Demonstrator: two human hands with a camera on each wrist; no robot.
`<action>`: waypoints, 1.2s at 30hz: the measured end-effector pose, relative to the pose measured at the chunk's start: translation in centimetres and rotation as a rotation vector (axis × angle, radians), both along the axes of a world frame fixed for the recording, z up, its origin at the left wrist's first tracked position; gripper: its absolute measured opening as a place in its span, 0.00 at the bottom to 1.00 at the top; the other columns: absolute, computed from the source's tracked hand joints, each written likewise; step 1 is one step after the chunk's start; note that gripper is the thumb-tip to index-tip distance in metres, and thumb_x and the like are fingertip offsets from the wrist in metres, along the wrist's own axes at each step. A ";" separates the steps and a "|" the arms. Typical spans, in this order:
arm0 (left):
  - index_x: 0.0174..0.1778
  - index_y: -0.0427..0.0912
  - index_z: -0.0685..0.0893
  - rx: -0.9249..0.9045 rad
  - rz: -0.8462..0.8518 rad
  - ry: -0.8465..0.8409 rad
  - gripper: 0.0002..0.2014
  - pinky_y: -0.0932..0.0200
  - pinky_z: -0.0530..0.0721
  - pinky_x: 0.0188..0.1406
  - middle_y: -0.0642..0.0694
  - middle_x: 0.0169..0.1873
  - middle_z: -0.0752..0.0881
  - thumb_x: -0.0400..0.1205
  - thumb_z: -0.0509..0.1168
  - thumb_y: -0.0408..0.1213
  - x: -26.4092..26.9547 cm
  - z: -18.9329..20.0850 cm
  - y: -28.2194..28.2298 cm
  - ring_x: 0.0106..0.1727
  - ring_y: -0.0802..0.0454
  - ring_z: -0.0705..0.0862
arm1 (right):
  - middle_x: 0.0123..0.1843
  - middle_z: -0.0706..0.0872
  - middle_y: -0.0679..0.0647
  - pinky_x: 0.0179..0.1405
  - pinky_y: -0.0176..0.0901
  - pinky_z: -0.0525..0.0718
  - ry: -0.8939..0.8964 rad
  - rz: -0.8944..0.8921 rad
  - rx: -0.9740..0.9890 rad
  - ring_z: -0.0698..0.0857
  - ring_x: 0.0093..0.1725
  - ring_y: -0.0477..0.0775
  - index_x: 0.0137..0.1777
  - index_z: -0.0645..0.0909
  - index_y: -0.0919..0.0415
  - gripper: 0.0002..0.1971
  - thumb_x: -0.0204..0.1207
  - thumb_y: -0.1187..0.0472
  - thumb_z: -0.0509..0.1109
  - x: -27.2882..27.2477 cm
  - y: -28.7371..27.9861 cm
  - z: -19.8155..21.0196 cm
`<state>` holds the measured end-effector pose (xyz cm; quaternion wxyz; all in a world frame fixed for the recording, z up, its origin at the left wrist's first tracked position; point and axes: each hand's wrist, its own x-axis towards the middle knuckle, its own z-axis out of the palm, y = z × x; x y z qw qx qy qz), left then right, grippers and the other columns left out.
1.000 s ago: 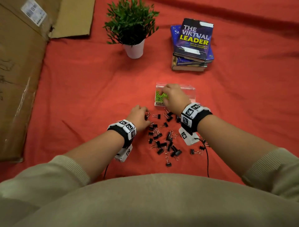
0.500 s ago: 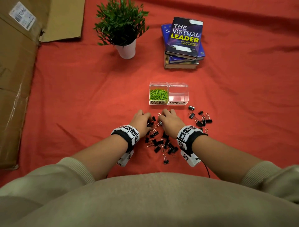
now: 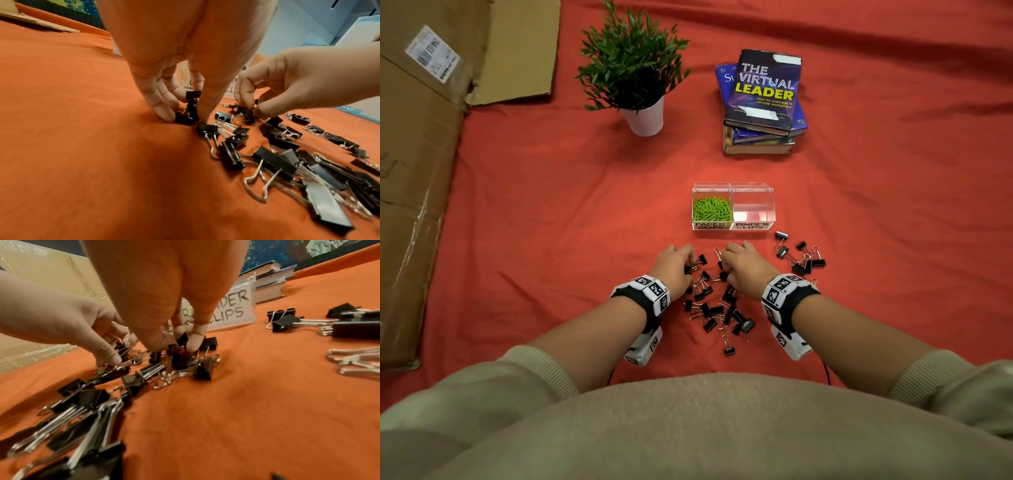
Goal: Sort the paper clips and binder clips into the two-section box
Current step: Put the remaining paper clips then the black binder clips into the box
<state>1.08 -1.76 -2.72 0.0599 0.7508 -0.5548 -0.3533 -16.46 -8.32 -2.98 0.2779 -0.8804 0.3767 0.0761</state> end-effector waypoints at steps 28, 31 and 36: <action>0.48 0.43 0.85 -0.213 0.048 0.161 0.06 0.56 0.87 0.50 0.46 0.50 0.87 0.78 0.69 0.30 -5.4 6.2 -10.1 0.49 0.50 0.85 | 0.73 0.70 0.57 0.71 0.55 0.73 0.182 -0.335 0.012 0.69 0.70 0.62 0.78 0.65 0.54 0.34 0.71 0.58 0.71 -7.6 -5.4 0.6; 0.48 0.42 0.85 -0.204 -0.011 0.084 0.06 0.64 0.79 0.37 0.44 0.48 0.88 0.78 0.67 0.29 -6.5 6.2 -12.2 0.43 0.51 0.83 | 0.71 0.71 0.58 0.68 0.52 0.73 0.140 -0.300 -0.011 0.71 0.67 0.62 0.76 0.68 0.55 0.30 0.73 0.65 0.69 -7.4 -4.4 -0.1; 0.55 0.45 0.84 -0.168 -0.065 0.007 0.11 0.57 0.83 0.49 0.45 0.59 0.83 0.78 0.67 0.30 -6.9 5.8 -12.5 0.53 0.46 0.85 | 0.64 0.73 0.58 0.56 0.52 0.78 0.040 -0.280 0.041 0.77 0.58 0.64 0.66 0.73 0.60 0.23 0.70 0.67 0.69 -6.9 -3.4 -0.2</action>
